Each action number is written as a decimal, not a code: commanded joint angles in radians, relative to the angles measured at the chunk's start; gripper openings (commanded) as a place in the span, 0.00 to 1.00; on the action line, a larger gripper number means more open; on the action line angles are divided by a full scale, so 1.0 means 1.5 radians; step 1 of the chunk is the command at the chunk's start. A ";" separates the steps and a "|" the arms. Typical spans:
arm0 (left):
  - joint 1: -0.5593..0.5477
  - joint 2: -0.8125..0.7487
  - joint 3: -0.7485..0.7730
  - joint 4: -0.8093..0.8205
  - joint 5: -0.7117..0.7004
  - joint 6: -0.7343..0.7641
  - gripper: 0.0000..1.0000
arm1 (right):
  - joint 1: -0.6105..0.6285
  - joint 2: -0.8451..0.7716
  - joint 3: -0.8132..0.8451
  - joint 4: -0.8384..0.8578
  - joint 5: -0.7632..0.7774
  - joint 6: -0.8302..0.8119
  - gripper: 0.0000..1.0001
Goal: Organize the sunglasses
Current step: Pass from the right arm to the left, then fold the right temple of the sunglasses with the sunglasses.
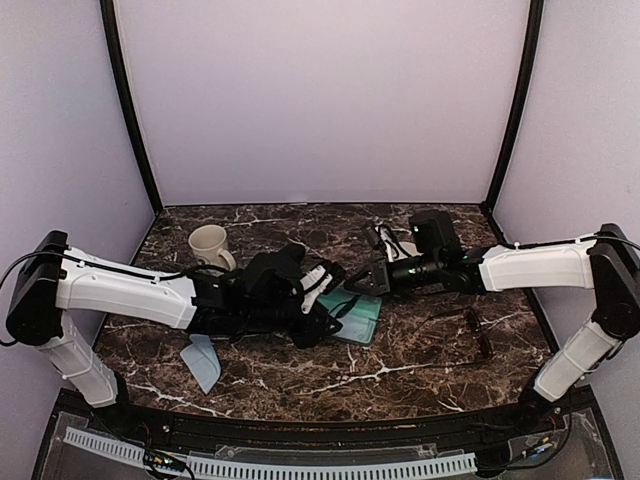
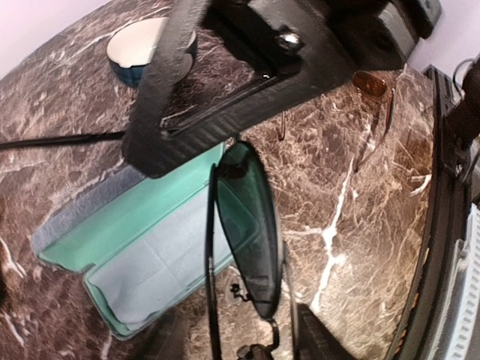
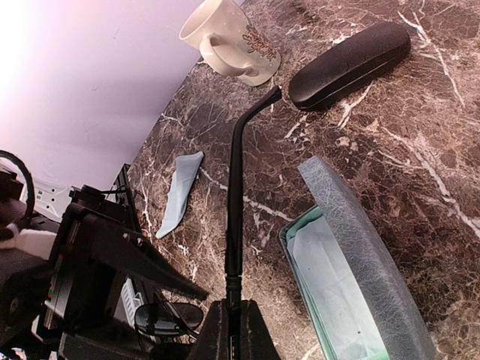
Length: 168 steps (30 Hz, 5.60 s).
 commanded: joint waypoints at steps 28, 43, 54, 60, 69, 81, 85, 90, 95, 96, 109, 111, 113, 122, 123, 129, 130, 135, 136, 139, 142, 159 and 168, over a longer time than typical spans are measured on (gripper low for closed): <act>0.002 -0.117 -0.120 -0.062 0.063 0.040 0.52 | -0.008 -0.011 0.004 -0.001 0.007 -0.009 0.00; 0.002 -0.084 -0.086 -0.039 0.072 0.061 0.42 | -0.008 -0.006 -0.002 0.011 -0.001 -0.003 0.00; 0.002 -0.078 -0.073 -0.042 0.075 0.067 0.30 | -0.008 -0.005 -0.006 0.015 -0.006 -0.002 0.00; 0.002 -0.080 -0.071 -0.052 0.067 0.069 0.24 | -0.008 -0.002 -0.002 0.009 -0.008 -0.005 0.00; 0.002 -0.081 -0.066 -0.062 0.057 0.075 0.17 | -0.007 0.002 -0.002 0.007 -0.016 -0.007 0.01; 0.001 -0.092 -0.065 -0.080 0.045 0.098 0.14 | -0.007 0.009 0.006 -0.025 -0.023 -0.022 0.21; 0.002 -0.090 -0.062 -0.084 0.056 0.108 0.14 | -0.007 0.012 0.017 -0.040 -0.027 -0.031 0.29; 0.002 -0.084 -0.057 -0.093 0.065 0.117 0.13 | -0.007 0.015 0.027 -0.047 -0.027 -0.034 0.35; 0.001 -0.082 -0.049 -0.121 0.086 0.143 0.13 | -0.007 0.020 0.050 -0.071 -0.019 -0.047 0.60; 0.001 -0.081 -0.046 -0.127 0.090 0.147 0.13 | -0.007 0.021 0.055 -0.079 -0.019 -0.052 0.63; 0.001 -0.069 -0.029 -0.150 0.094 0.163 0.12 | 0.011 0.027 0.082 -0.131 -0.012 -0.086 0.69; 0.001 -0.068 -0.029 -0.151 0.093 0.163 0.12 | 0.017 0.027 0.083 -0.134 -0.007 -0.089 0.66; 0.001 -0.065 -0.030 -0.151 0.093 0.161 0.12 | 0.023 0.027 0.087 -0.139 -0.002 -0.092 0.63; 0.001 -0.060 -0.033 -0.149 0.093 0.153 0.12 | 0.060 0.051 0.116 -0.185 0.032 -0.126 0.61; 0.001 -0.060 -0.033 -0.149 0.093 0.154 0.12 | 0.065 0.053 0.119 -0.193 0.036 -0.132 0.62; 0.001 -0.060 -0.037 -0.148 0.093 0.153 0.11 | 0.078 0.056 0.125 -0.211 0.033 -0.157 0.64; 0.001 -0.059 -0.039 -0.146 0.093 0.153 0.11 | 0.079 0.054 0.125 -0.215 0.031 -0.163 0.65; 0.001 -0.058 -0.040 -0.147 0.098 0.152 0.11 | 0.081 0.049 0.135 -0.241 0.063 -0.180 0.67; 0.001 -0.059 -0.040 -0.147 0.098 0.152 0.11 | 0.080 0.047 0.138 -0.245 0.072 -0.183 0.68; 0.001 -0.060 -0.039 -0.148 0.100 0.152 0.11 | 0.080 0.041 0.144 -0.255 0.087 -0.189 0.71; 0.001 -0.063 -0.041 -0.148 0.101 0.152 0.11 | 0.080 0.037 0.147 -0.260 0.094 -0.199 0.78; 0.001 -0.094 -0.053 -0.139 0.127 0.151 0.10 | 0.091 -0.041 0.098 -0.291 0.032 -0.348 0.85; 0.001 -0.099 -0.048 -0.139 0.140 0.151 0.10 | 0.092 -0.062 0.101 -0.308 0.085 -0.348 0.84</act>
